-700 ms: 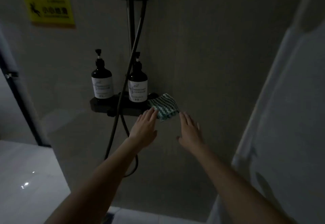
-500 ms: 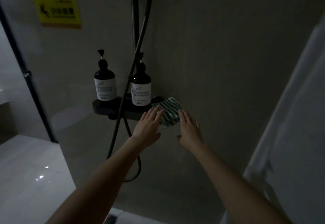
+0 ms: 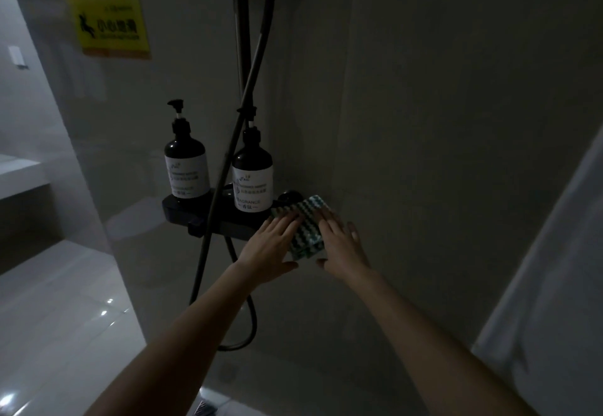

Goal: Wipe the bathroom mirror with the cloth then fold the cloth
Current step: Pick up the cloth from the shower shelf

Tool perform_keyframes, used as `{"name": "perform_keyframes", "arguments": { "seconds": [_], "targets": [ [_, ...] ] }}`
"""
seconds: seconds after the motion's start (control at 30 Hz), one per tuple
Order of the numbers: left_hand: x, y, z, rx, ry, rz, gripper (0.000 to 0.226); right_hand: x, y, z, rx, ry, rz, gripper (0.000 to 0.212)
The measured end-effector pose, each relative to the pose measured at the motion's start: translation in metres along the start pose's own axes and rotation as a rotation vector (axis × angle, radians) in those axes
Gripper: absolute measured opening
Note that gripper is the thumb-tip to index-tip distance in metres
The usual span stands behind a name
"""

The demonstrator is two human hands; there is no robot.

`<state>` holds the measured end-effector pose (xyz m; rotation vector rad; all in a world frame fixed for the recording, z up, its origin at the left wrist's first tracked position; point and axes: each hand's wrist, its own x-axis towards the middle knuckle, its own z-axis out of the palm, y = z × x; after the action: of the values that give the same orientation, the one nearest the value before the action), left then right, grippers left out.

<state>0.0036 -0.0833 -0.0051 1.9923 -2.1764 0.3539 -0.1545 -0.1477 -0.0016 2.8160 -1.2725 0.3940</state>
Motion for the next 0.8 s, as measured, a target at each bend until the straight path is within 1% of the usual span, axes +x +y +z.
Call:
{"name": "perform_keyframes", "arguments": {
  "seconds": [0.27,0.53,0.8],
  "targets": [
    [0.0048,-0.0047,0.0040,-0.014,0.047,0.023,0.091,0.0047,0.0001,0.0035,-0.008,-0.010,-0.004,0.094],
    [0.0015,-0.0066,0.0068,-0.025,0.067,0.044,0.090,0.0057,0.0009,0.0021,0.033,-0.077,0.005,0.095],
    [-0.0007,-0.0062,0.0049,-0.024,0.034,0.037,0.087,0.0035,0.0010,0.0022,0.025,-0.087,-0.002,0.095]
  ]
}}
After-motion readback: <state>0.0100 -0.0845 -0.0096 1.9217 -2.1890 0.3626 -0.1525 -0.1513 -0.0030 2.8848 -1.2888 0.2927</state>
